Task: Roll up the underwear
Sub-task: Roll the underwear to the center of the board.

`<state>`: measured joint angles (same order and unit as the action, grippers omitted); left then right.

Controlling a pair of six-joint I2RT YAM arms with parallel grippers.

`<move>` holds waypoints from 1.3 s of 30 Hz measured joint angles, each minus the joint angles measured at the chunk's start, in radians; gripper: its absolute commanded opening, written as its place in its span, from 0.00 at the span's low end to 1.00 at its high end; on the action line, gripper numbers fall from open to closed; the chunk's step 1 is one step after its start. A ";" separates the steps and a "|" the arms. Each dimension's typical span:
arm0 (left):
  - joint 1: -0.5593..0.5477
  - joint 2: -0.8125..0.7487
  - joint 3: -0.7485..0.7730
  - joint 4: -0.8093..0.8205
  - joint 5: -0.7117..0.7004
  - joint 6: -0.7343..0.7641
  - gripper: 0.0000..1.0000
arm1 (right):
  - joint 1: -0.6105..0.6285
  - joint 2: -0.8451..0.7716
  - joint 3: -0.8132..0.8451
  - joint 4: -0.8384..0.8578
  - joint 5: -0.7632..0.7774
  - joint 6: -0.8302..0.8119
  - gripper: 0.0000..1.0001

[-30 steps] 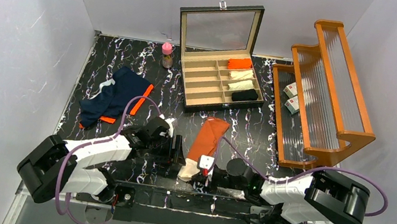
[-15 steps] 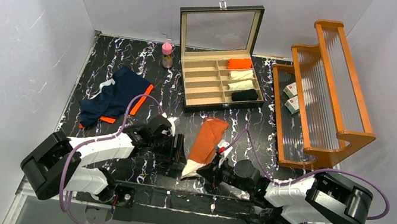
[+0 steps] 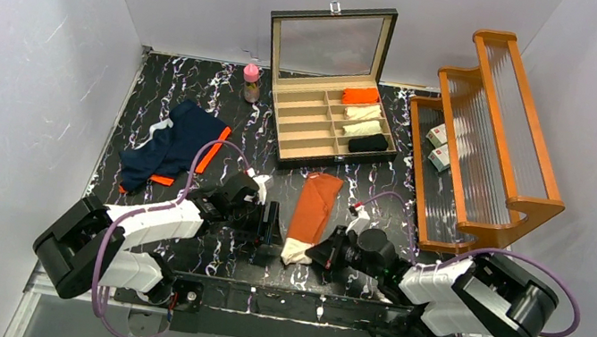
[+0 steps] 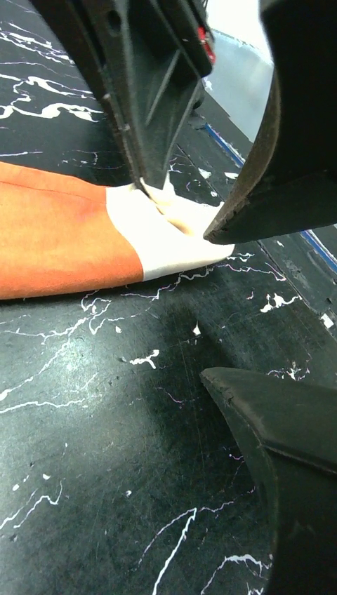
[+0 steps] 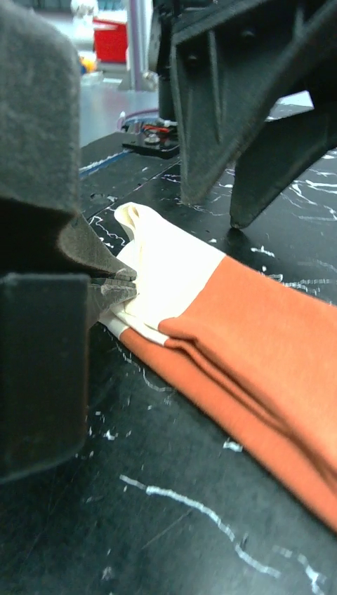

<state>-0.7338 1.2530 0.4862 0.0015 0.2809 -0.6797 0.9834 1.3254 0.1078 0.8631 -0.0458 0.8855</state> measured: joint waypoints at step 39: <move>-0.183 0.087 -0.191 0.423 -0.129 -0.710 0.06 | -0.041 -0.070 0.019 -0.068 -0.230 -0.416 0.29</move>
<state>-0.9169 1.3396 0.2951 0.4246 0.1515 -1.3897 0.9428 1.2550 0.1268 0.7949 -0.2763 0.4695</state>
